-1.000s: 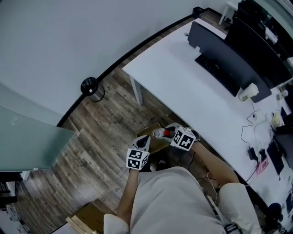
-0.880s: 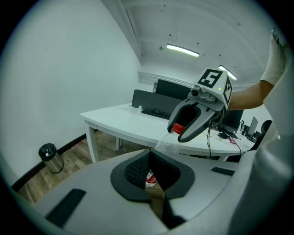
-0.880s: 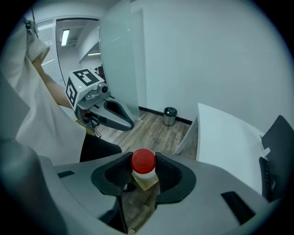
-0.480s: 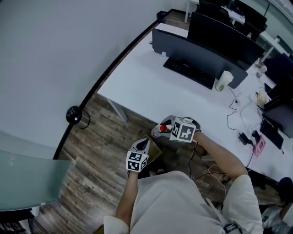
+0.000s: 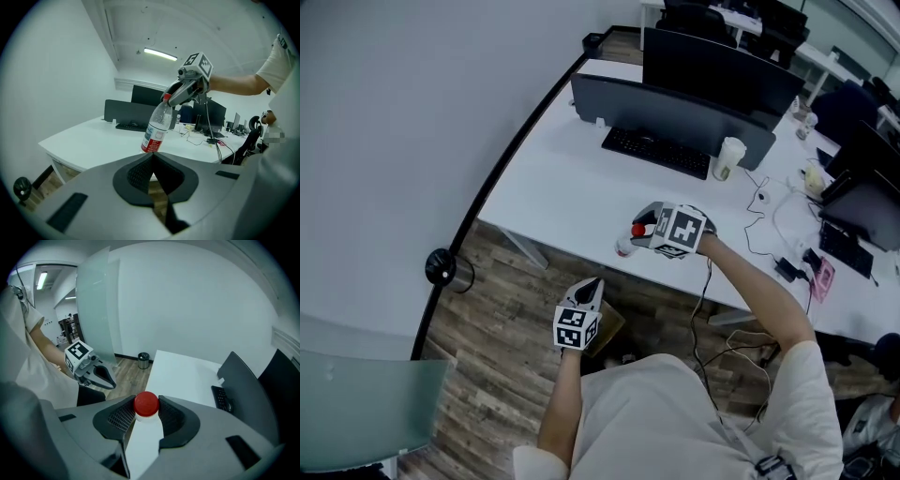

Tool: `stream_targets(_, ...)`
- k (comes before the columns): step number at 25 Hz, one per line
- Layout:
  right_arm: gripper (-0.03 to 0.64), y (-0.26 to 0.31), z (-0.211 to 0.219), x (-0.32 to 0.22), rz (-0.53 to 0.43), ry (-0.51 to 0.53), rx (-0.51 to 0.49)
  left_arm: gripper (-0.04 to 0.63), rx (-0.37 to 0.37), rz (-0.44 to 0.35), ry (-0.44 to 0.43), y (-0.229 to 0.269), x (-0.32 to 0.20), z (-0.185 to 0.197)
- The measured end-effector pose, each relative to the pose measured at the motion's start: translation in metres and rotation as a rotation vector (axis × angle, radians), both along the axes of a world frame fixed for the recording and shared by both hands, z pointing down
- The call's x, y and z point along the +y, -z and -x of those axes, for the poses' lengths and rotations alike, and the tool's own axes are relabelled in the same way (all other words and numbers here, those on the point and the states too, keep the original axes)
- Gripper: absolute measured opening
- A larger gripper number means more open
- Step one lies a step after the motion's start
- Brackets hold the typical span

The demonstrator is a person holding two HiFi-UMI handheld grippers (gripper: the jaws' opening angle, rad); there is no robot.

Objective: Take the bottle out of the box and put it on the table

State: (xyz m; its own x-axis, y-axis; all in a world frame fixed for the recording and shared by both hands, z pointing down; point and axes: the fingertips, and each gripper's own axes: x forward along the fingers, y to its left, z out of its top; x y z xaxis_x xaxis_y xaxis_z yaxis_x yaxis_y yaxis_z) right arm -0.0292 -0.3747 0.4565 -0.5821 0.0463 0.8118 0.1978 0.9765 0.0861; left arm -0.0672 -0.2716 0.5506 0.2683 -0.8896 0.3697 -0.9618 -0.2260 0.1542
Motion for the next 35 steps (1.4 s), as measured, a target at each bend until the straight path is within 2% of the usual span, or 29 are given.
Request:
stream_targets(8,0.183,-0.042,-0.031,-0.059,0.021,-0.189,0.12,0.014,0.013,-0.018,0.029,0.009,-0.004,-0.004)
stream_targets(12,0.184,-0.054,-0.037,-0.079,0.063,-0.275,0.108,0.014,0.013,-0.013,0.053,0.008,0.0,-0.002)
stream_targets(15,0.184,-0.053,-0.033,-0.086,0.098,-0.324,0.048,0.014,0.017,-0.003,0.068,0.002,0.004,-0.001)
stream_targets(18,0.184,-0.052,-0.028,-0.089,0.125,-0.388,-0.057,0.014,0.028,0.001,0.076,-0.003,0.004,-0.003)
stream_targets(29,0.186,-0.045,-0.024,-0.085,0.083,-0.549,-0.378,0.014,0.041,0.001,0.067,-0.002,0.005,-0.013)
stream_targets(35,0.192,-0.045,-0.03,-0.087,0.057,-0.65,-0.441,0.014,0.019,-0.009,0.047,0.007,0.013,-0.008)
